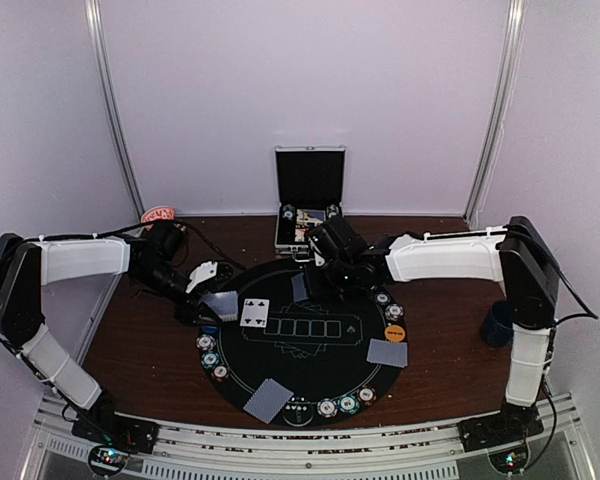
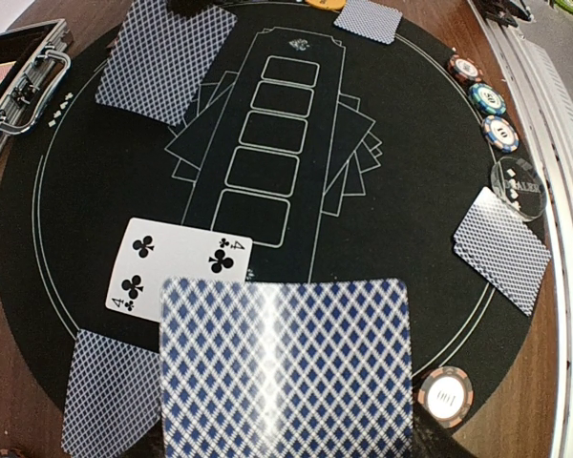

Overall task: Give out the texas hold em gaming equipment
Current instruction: Flop the poker card in the community card area.

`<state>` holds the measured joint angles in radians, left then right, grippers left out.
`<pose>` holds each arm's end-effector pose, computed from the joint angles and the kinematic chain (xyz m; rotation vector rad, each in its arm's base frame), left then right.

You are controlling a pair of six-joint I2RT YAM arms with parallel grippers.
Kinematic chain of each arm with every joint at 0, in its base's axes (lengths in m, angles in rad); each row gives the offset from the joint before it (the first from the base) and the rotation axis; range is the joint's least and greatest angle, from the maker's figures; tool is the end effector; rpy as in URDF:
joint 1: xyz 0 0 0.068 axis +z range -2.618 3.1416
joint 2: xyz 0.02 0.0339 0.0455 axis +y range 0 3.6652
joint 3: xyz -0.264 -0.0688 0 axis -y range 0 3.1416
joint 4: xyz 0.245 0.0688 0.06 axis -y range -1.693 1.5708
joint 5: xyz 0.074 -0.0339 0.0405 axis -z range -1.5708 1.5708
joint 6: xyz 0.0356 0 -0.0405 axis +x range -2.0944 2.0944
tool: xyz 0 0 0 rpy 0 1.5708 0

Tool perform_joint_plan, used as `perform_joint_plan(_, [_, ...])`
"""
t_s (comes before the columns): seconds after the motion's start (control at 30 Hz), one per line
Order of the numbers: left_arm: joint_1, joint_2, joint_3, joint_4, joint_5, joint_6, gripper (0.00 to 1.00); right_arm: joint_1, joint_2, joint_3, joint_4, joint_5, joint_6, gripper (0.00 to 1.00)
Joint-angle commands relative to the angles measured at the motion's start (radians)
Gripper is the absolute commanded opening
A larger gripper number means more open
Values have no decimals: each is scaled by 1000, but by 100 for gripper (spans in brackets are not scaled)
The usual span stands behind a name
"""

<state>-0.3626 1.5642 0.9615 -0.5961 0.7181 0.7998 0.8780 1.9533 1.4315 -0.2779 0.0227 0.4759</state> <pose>0.2635 -0.1250 0.1941 1.5281 2.0030 -0.8182 0.2799 0.3359 0.2097 -0.4801 2.4125 0.6036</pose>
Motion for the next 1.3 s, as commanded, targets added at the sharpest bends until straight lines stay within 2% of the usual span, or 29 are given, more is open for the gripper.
perform_joint_plan(0.0, [6, 2, 20, 25, 19, 4, 60, 78, -11, 46, -111, 339, -180, 0])
perform_joint_plan(0.2, [5, -3, 20, 25, 21, 5, 60, 169, 74, 92, -155, 663, -263, 0])
perform_joint_plan(0.33, [5, -3, 21, 26, 21, 4, 60, 223, 133, 124, -162, 745, -307, 0])
perform_joint_plan(0.53, [5, -6, 19, 25, 21, 4, 60, 271, 201, 149, -117, 734, -375, 0])
perform_joint_plan(0.83, [6, -4, 19, 25, 21, 4, 60, 290, 213, 89, 60, 552, -456, 0])
perform_joint_plan(1.27, [5, -6, 19, 25, 21, 7, 60, 302, 287, 122, 73, 485, -511, 0])
